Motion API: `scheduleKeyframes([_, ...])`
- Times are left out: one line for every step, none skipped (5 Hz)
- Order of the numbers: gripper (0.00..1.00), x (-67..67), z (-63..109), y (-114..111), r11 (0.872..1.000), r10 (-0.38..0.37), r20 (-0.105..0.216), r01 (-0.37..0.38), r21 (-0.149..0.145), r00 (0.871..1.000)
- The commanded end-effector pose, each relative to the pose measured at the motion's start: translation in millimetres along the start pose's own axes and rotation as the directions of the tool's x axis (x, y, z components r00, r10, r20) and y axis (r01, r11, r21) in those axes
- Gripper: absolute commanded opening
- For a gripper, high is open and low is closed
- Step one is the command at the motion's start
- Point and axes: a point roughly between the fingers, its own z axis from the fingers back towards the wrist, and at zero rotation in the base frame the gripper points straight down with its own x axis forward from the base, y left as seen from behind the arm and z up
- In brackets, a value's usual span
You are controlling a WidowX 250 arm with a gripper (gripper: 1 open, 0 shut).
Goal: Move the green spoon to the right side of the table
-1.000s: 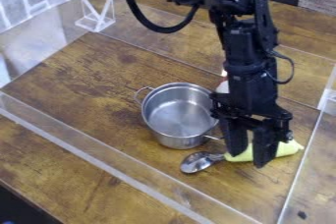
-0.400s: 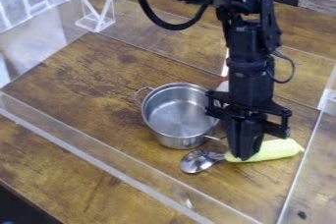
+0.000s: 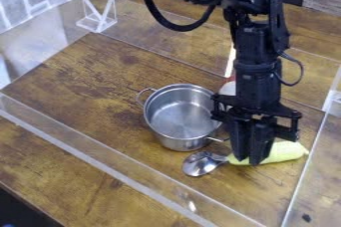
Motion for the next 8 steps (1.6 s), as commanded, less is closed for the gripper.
scheduleKeyframes([0.00,-5.3,-20.3,17,0.999,-0.019,-0.104,0.023,0.039,0.994])
scheduleKeyframes([1.00,-5.6,-19.6,20,0.996,-0.063,-0.143,0.070,0.051,0.988])
scheduleKeyframes([1.00,-6.3,-18.7,17,0.993,-0.095,-0.175,0.106,0.056,0.980])
scheduleKeyframes([0.00,-7.8,-16.7,15,0.990,-0.118,-0.200,0.131,0.056,0.973])
scheduleKeyframes([1.00,-10.9,-4.6,11,0.992,-0.104,-0.190,0.114,0.046,0.976])
scheduleKeyframes([1.00,-14.0,5.6,7,0.995,-0.089,-0.174,0.095,0.026,0.981])
scheduleKeyframes([0.00,-16.3,11.2,-2,0.998,-0.064,-0.163,0.067,0.016,0.984])
scheduleKeyframes([0.00,-17.6,15.9,-11,0.999,-0.045,-0.153,0.046,0.005,0.987])
